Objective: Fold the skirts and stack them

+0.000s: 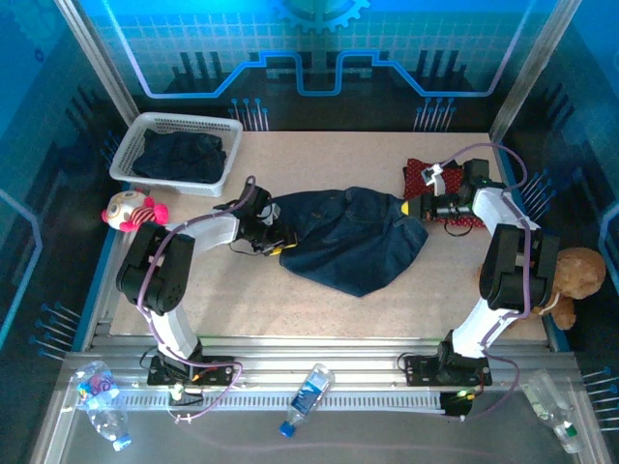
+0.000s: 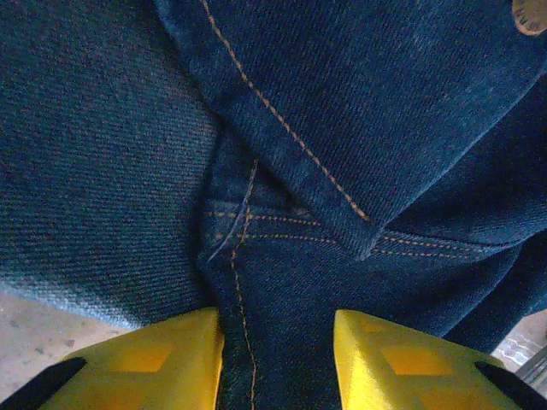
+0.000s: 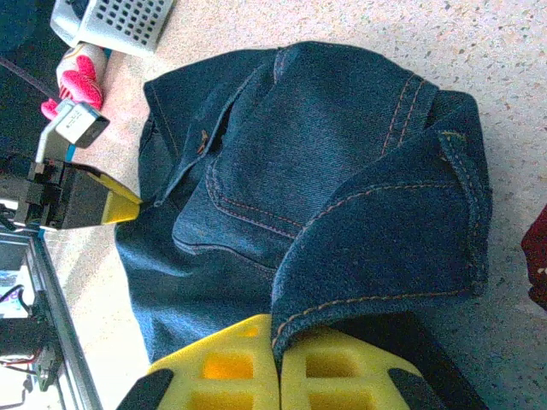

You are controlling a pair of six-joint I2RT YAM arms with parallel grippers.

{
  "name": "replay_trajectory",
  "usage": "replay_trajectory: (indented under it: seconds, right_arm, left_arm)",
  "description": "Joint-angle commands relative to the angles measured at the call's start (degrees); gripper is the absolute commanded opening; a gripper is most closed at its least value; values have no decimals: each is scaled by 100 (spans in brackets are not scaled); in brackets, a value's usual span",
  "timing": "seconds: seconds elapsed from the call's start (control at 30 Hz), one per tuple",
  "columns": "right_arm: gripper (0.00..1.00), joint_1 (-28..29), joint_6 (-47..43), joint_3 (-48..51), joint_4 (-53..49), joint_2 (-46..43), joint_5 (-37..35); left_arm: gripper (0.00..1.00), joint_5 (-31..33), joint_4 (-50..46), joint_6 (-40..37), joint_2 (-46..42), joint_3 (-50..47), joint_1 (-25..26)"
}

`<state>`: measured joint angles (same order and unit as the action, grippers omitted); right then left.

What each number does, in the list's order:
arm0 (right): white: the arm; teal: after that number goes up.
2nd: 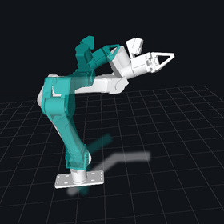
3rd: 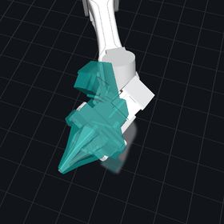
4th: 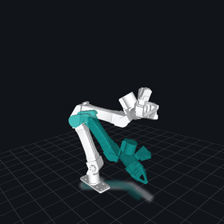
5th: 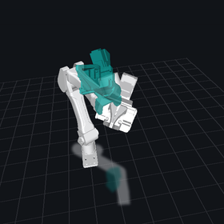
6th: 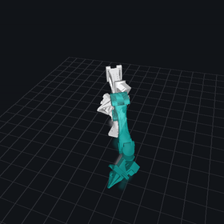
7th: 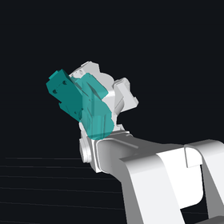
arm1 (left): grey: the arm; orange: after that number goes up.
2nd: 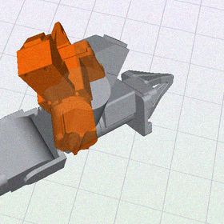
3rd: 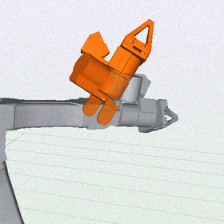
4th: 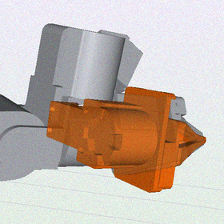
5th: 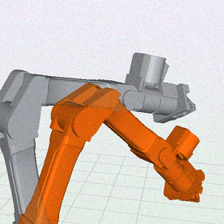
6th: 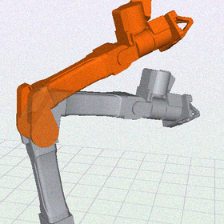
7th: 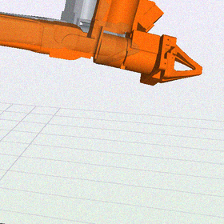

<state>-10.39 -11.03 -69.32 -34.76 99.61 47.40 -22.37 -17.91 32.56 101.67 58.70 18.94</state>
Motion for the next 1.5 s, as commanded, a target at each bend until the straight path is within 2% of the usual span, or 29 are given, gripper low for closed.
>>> replay_trajectory:
  seconds: [0.0,0.17,0.3,0.5,0.6,0.73,0.87,1.0,1.13,1.27,1.37,1.47]
  right_arm:
    - [0,65,39,-80,89,-202,181]
    - [0,70,90,-34,176,-271,231]
    - [0,0,244,112,522,-605,630]
    - [0,-321,696,298,1406,-1776,1281]
    - [0,-456,1022,239,1791,-2382,1325]
    - [0,-496,1428,-44,2122,-3149,1017]
    - [0,-498,1872,-169,2709,-3738,285]
    - [0,-418,2274,-96,3417,-4052,-424]
    - [0,-44,2284,-31,3935,-3858,-848]
    - [0,522,1839,-556,3954,-3084,-1195]
    - [0,924,1469,-1080,4175,-2324,-1578]
    - [0,1024,1610,-1709,4700,-1497,-1784]
  left_arm:
    - [37,-70,-342,-163,123,74,66]
    - [19,-33,-241,-136,85,62,75]
    - [1,364,-200,-199,-315,112,13]
    - [0,604,216,-82,-2042,-121,-739]
    - [0,909,228,-270,-3012,-50,-1025]
    - [0,1464,-32,-648,-4148,426,-1313]
    - [0,1689,-440,-941,-4537,1247,-1679]
    - [0,1636,-348,-1063,-4473,1862,-1858]
    - [0,1630,252,-1182,-3988,2084,-1868]
    - [0,1549,816,-1104,-2965,2678,-2013]
    - [0,1398,1164,-1039,-2020,3561,-2100]
    - [0,1545,1353,-1114,-1047,4714,-2148]
